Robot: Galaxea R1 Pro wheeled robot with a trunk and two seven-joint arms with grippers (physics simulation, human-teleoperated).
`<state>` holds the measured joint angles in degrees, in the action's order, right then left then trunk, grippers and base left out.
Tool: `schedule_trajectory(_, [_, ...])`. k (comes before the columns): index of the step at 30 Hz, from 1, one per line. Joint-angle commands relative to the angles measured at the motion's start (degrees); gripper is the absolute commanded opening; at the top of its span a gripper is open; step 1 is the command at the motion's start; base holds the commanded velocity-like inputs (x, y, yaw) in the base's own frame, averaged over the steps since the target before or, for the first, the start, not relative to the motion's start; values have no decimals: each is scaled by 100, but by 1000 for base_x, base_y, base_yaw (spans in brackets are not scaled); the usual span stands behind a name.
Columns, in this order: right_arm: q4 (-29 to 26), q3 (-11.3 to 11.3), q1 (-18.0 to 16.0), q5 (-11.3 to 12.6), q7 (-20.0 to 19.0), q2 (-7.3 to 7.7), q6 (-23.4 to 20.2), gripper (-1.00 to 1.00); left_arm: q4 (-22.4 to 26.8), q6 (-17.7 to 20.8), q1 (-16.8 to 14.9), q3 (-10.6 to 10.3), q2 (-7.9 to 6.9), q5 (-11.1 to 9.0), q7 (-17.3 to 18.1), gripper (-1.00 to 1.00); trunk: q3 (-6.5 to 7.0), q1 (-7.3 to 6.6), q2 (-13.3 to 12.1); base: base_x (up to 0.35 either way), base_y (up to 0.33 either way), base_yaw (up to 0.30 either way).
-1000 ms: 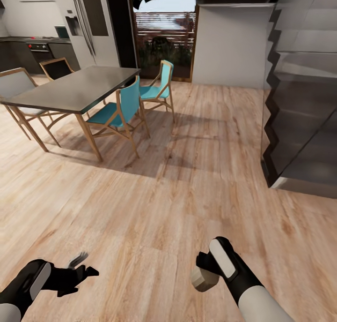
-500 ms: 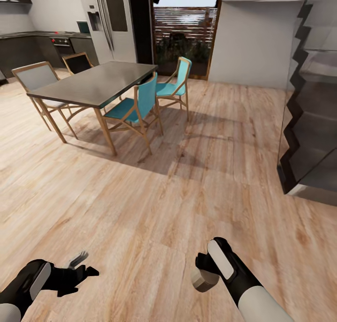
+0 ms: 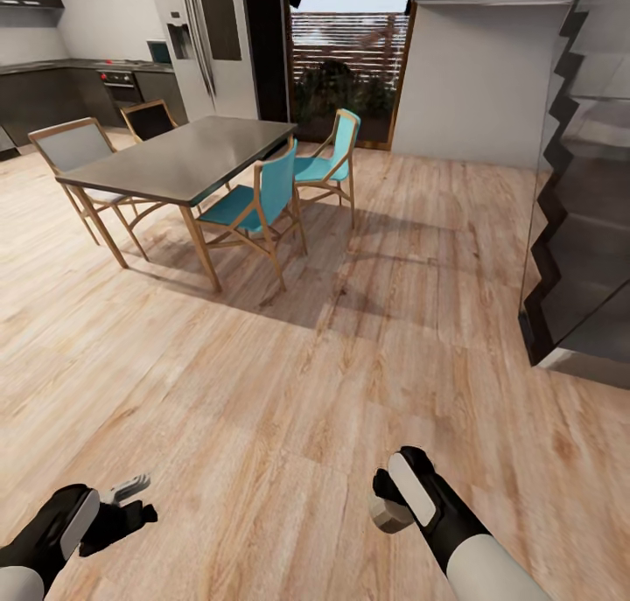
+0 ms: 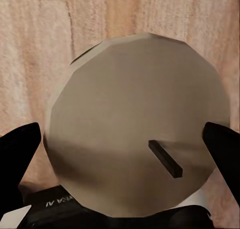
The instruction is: Place each of the two pumpkins and all three candles from the living room inside a cabinet in the living room (use any cabinet), then make sure every cabinet is closed, and position the cauldron so it is next to a table in the living room.
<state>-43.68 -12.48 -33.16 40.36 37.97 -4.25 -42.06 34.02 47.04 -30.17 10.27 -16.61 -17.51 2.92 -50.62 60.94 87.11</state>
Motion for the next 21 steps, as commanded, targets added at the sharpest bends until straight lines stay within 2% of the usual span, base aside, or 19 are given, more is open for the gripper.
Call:
schedule_trajectory(1, [17, -4, 0, -9, -8, -2, 24, -100, -1, -47, 0, 0, 30, -8, -164, 100, 19, -23, -42, 0, 0, 0])
schedule_trajectory(3, [62, -20, 0, -93, -9, -5, 29, -100, -1, -165, -1, -1, 180, -19, -717, 100, 55, -67, -122, 0, 0, 0])
schedule_trajectory(6, [73, -22, -1, -120, -9, -11, 36, -100, -1, -216, -1, -5, 266, -23, -939, 100, 91, -111, -202, 0, 0, 0])
schedule_trajectory(13, [78, -12, -1, -124, -9, -71, 29, -100, -1, -223, 2, 0, 300, -28, -1011, 100, 92, -111, -202, 0, 0, 35])
schedule_trajectory(21, [78, -41, -4, -117, -4, -93, 23, -100, -1, -226, -2, 1, 307, -33, -1007, 100, 98, -111, -202, 0, 0, 256])
